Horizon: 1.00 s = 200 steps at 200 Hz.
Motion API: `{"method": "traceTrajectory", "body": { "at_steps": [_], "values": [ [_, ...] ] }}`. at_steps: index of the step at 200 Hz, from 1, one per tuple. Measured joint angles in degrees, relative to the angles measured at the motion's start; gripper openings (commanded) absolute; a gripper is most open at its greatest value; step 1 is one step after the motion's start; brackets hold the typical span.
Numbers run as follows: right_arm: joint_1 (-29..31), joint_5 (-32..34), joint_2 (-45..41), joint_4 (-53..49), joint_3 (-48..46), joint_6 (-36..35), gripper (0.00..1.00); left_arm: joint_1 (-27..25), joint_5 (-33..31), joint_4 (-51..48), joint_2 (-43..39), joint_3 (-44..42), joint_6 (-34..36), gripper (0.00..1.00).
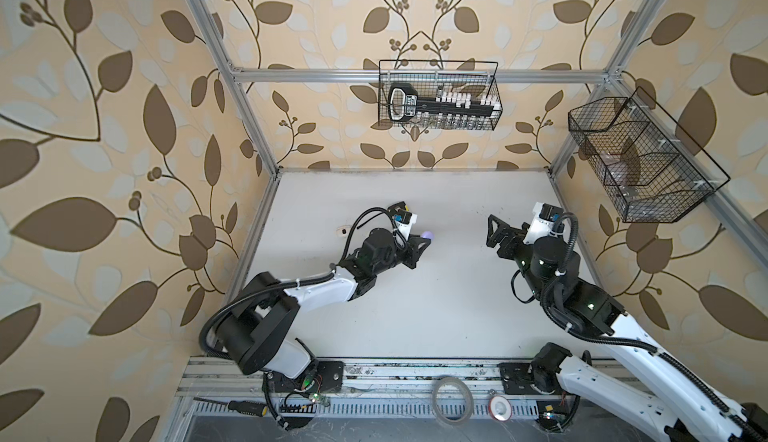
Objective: Insert the wireless bluetooth earbuds into the charging case
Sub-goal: 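Lower the closed case to the table and open the left gripper while right arm withdraws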
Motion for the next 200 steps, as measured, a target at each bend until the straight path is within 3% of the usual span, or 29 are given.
{"method": "traceTrajectory", "body": {
  "at_steps": [48, 90, 120, 132, 143, 153, 174, 182, 200],
  "values": [
    [-15.02, -1.16, 11.21, 11.13, -8.13, -4.66, 0.99, -0.02, 0.00, 1.25, 13.77, 4.76, -12.98, 0.00],
    [-16.63, 1.64, 9.88, 22.47, -16.26, -12.09, 0.98, -0.44, -0.72, 6.05, 21.79, 5.77, -20.55, 0.00],
    [-16.63, 3.54, 15.02, 31.41, -18.32, -17.57, 0.99, -0.52, -2.29, 11.10, 25.07, 6.56, -24.87, 0.00],
    [-16.61, 3.91, 17.97, 33.94, -18.64, -19.89, 1.00, -0.55, -3.17, 12.31, 25.57, 6.56, -25.70, 0.28],
    [-16.55, 4.15, 20.33, 36.24, -18.88, -22.01, 1.00, -0.55, -4.02, 12.41, 25.57, 6.47, -25.83, 0.43],
    [-16.52, 4.31, 22.53, 38.93, -19.30, -23.85, 1.00, -0.57, -4.96, 12.63, 25.53, 6.16, -25.55, 0.63],
    [-17.70, 3.21, 27.15, 43.98, -20.20, -26.49, 1.00, -0.72, -7.06, 11.69, 22.77, 5.27, -25.00, 0.91],
    [-18.34, 2.29, 28.39, 45.00, -20.31, -27.39, 1.00, -0.83, -8.09, 10.56, 21.20, 4.37, -24.72, 0.98],
    [-19.08, 0.02, 30.08, 50.36, -22.23, -29.20, 1.00, -0.81, -11.06, 5.88, 16.41, 1.90, -23.80, 0.99]
  ]
}}
